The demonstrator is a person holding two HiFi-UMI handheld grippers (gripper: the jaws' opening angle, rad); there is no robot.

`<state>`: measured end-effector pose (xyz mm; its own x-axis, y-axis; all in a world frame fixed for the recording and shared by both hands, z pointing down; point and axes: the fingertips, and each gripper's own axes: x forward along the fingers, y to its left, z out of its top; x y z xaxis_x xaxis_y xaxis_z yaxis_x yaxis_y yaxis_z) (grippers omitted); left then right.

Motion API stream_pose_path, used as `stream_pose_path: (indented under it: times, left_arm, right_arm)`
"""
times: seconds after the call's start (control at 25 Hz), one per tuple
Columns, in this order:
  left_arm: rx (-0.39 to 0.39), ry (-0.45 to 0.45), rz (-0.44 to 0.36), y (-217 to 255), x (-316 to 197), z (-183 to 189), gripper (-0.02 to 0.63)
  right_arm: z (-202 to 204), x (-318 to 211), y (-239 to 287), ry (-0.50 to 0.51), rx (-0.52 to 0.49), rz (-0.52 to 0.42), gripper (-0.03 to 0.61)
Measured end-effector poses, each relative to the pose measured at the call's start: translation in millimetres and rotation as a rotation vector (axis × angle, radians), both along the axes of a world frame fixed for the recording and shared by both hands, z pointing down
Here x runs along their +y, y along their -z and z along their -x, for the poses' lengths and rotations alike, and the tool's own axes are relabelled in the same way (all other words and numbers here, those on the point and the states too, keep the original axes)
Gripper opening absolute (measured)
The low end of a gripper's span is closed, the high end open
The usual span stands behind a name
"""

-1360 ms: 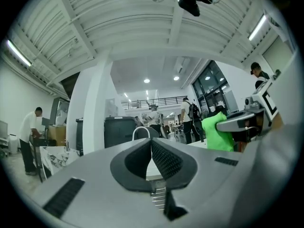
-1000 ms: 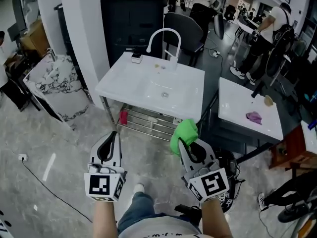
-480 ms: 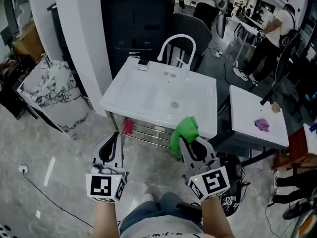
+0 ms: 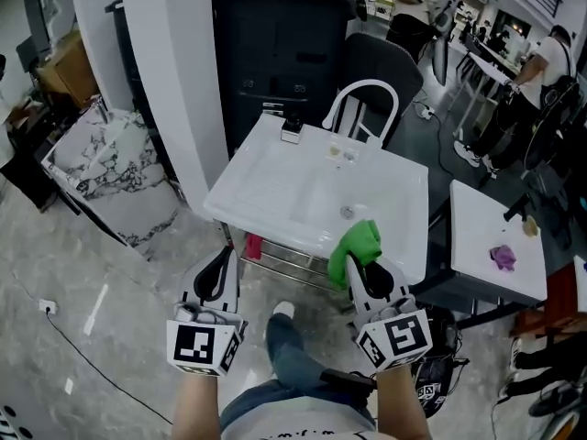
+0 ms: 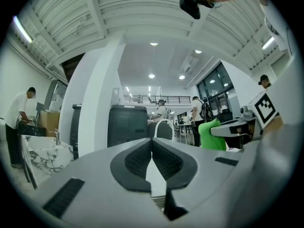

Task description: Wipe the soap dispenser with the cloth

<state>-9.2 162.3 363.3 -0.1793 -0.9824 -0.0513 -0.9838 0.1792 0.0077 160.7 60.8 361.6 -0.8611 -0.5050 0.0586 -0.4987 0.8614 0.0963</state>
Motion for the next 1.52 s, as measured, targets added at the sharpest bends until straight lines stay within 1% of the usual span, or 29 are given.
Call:
stream_pose_path:
  times: [0.12, 0.2, 0.32, 0.48, 0.56, 0.64, 0.72, 0.8, 0.88, 1.0, 1.08, 1.16, 1.24, 1.32, 1.44, 1.48, 1.52]
  left_arm:
    - [0.005, -0.019, 0.013, -3, -24, 15, 0.015]
    - [0.008, -0.004, 0.006, -3, -40, 29, 0.015]
    - [0.039, 0.013, 0.001, -4, -71, 54, 0.015]
    - [0.094, -0.061, 0.026, -8, -127, 81, 0.015]
    - [0.154, -0.092, 0.023, -10, -156, 96, 0.014]
    - [0.249, -0.122, 0.017, -15, -187, 114, 0.014]
    - [0.332, -0.153, 0.034, -23, -217, 126, 0.014]
    - [0.376, -0.192, 0.05, -31, -243, 133, 0.014]
    - [0.395, -0.227, 0.044, -36, -265, 137, 0.014]
    - [0.393, -0.259, 0.003, -37, -291, 145, 0.014]
    - [0.381, -0.298, -0.025, -37, -305, 147, 0.014]
    - [0.373, -0.35, -0.047, -37, -320, 145, 0.014]
    - [0.378, -0.366, -0.059, -40, -337, 146, 0.014]
    - [0.348, -0.353, -0.043, -46, -355, 151, 0.014]
    - [0.267, -0.358, 0.019, -60, -384, 152, 0.015]
    - [0.247, -0.367, 0.041, -65, -393, 151, 0.046]
    - [0.237, -0.377, 0.059, -70, -401, 151, 0.096]
  right_arm:
    - [21, -25, -9, -0.001, 0.001, 0.018, 0.048]
    - [38, -44, -16, -0.001, 0.001, 0.035, 0.048]
    - [65, -76, -26, -0.001, -0.008, 0.065, 0.048]
    - [95, -123, -34, -0.021, -0.015, 0.099, 0.048]
    - [105, -147, -36, -0.036, -0.016, 0.113, 0.048]
    - [113, -172, -38, -0.055, -0.013, 0.123, 0.048]
    - [116, -195, -40, -0.077, -0.01, 0.134, 0.048]
    - [116, -215, -42, -0.097, -0.012, 0.149, 0.048]
    - [114, -233, -45, -0.116, -0.017, 0.162, 0.048]
    - [113, -251, -47, -0.142, -0.033, 0.182, 0.048]
    - [113, -256, -51, -0.151, -0.041, 0.199, 0.048]
    - [114, -260, -57, -0.159, -0.037, 0.214, 0.049]
    - [114, -264, -62, -0.172, -0.029, 0.226, 0.048]
    - [113, -268, -65, -0.192, -0.029, 0.235, 0.048]
    - [109, -274, -69, -0.232, -0.027, 0.245, 0.048]
    - [108, -277, -70, -0.247, -0.021, 0.247, 0.048]
    - [106, -281, -71, -0.263, -0.015, 0.25, 0.049]
